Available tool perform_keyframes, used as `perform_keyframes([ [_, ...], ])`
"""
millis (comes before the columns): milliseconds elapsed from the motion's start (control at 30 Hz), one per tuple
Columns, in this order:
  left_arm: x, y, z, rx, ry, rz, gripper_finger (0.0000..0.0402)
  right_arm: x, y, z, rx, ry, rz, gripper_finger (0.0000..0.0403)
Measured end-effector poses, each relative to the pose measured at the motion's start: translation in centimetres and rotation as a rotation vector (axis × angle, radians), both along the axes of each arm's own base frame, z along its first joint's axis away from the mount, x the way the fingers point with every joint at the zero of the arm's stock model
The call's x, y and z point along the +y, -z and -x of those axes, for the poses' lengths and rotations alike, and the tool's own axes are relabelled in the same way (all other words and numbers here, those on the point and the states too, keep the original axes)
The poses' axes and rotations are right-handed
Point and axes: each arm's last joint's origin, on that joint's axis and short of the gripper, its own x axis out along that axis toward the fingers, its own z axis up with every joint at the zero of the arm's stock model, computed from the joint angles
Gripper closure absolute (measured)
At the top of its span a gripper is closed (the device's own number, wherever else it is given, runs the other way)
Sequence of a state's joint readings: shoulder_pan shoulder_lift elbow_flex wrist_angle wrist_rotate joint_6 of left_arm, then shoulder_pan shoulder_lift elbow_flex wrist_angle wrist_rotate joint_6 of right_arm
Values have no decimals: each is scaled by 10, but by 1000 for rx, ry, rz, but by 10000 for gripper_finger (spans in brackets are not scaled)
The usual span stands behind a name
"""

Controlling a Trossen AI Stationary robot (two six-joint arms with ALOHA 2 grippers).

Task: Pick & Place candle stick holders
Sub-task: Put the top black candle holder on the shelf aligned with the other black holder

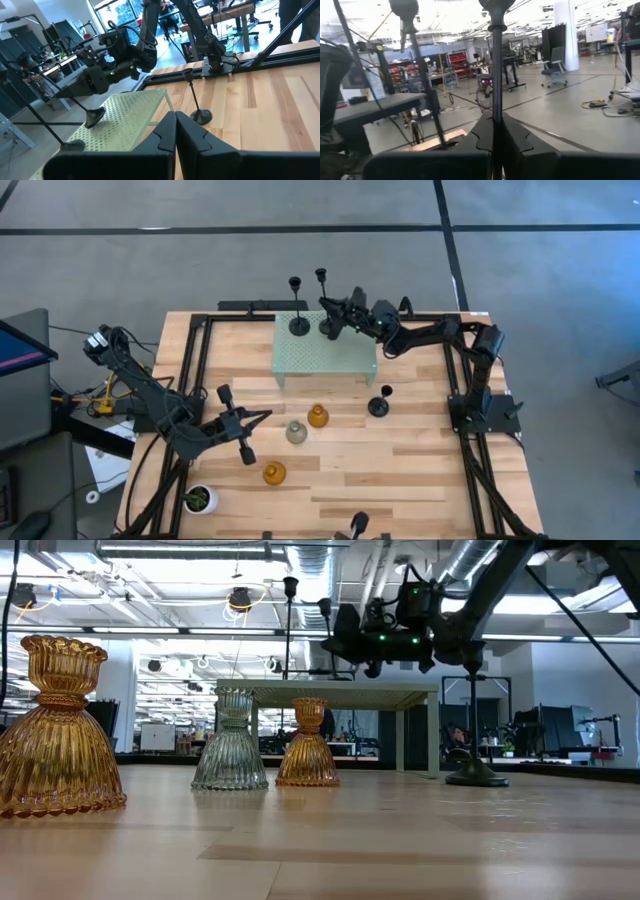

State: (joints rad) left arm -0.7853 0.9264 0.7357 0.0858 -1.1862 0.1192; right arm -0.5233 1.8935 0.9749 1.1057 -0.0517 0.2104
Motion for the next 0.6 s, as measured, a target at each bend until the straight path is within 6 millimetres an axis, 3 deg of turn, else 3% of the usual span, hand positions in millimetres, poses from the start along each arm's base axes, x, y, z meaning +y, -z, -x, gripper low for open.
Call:
perform_keyframes([
  [600, -3, 3, -3, 6, 0, -4, 396, -9, 4, 2, 42, 27, 9, 403],
])
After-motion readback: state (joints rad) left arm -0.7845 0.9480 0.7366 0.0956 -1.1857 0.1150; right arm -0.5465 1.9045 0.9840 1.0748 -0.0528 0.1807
